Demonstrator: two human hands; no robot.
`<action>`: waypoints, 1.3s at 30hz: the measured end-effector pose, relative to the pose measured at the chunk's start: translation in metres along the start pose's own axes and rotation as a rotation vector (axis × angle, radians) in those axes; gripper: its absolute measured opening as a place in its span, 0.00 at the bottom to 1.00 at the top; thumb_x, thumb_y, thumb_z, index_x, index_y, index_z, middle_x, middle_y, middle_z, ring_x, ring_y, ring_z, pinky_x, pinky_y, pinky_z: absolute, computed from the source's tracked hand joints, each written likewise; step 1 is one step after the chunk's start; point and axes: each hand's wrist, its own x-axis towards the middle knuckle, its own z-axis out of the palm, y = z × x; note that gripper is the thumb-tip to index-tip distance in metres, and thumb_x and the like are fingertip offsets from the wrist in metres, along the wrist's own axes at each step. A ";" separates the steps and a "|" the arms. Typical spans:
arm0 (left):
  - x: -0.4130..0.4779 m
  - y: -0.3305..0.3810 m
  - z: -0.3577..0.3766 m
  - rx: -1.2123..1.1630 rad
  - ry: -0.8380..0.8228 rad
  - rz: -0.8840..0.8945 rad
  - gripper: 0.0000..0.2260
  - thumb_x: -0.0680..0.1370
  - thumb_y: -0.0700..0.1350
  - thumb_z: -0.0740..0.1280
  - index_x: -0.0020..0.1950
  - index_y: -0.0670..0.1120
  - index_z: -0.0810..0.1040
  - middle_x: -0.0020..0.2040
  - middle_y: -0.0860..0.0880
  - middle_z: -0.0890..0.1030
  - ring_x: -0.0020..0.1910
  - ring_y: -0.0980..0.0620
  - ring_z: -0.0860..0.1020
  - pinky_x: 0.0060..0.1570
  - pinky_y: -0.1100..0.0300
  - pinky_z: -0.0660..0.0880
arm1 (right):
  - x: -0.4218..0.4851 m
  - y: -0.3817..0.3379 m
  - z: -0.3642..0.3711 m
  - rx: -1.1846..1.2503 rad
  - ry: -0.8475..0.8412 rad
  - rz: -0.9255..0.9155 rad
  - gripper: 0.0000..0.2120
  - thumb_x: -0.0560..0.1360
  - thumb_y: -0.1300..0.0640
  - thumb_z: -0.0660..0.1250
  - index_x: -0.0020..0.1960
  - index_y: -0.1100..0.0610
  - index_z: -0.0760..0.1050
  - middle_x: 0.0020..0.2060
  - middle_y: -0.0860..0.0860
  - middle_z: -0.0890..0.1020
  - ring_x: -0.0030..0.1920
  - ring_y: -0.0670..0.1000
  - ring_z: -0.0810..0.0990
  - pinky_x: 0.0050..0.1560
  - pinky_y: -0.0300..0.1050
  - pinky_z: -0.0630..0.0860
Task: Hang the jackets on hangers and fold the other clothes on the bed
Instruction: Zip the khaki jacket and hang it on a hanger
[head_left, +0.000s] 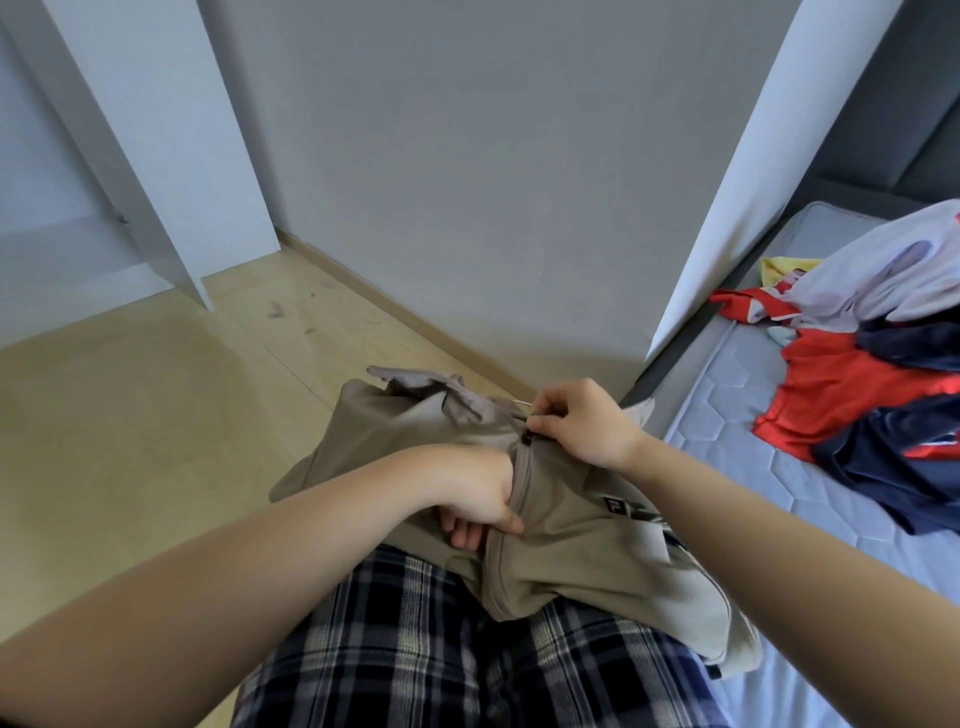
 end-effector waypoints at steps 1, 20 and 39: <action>-0.001 -0.001 -0.003 0.030 0.051 -0.008 0.24 0.79 0.56 0.61 0.29 0.43 0.77 0.20 0.52 0.76 0.18 0.58 0.73 0.33 0.63 0.74 | 0.000 0.001 0.000 0.015 -0.012 0.000 0.06 0.73 0.63 0.70 0.37 0.63 0.79 0.32 0.54 0.80 0.34 0.47 0.73 0.35 0.38 0.68; 0.013 -0.010 -0.022 -0.068 0.284 0.105 0.18 0.76 0.44 0.66 0.25 0.45 0.73 0.18 0.53 0.74 0.17 0.59 0.69 0.22 0.71 0.66 | 0.026 0.006 -0.005 -0.008 0.204 0.096 0.13 0.72 0.63 0.70 0.31 0.52 0.74 0.27 0.44 0.75 0.30 0.43 0.71 0.32 0.37 0.66; 0.044 -0.035 -0.030 -0.349 0.378 0.168 0.20 0.74 0.46 0.69 0.25 0.47 0.66 0.21 0.55 0.59 0.23 0.57 0.59 0.25 0.60 0.55 | 0.035 0.013 0.001 -0.008 0.146 0.083 0.12 0.71 0.63 0.71 0.31 0.53 0.75 0.27 0.45 0.76 0.29 0.42 0.72 0.31 0.35 0.68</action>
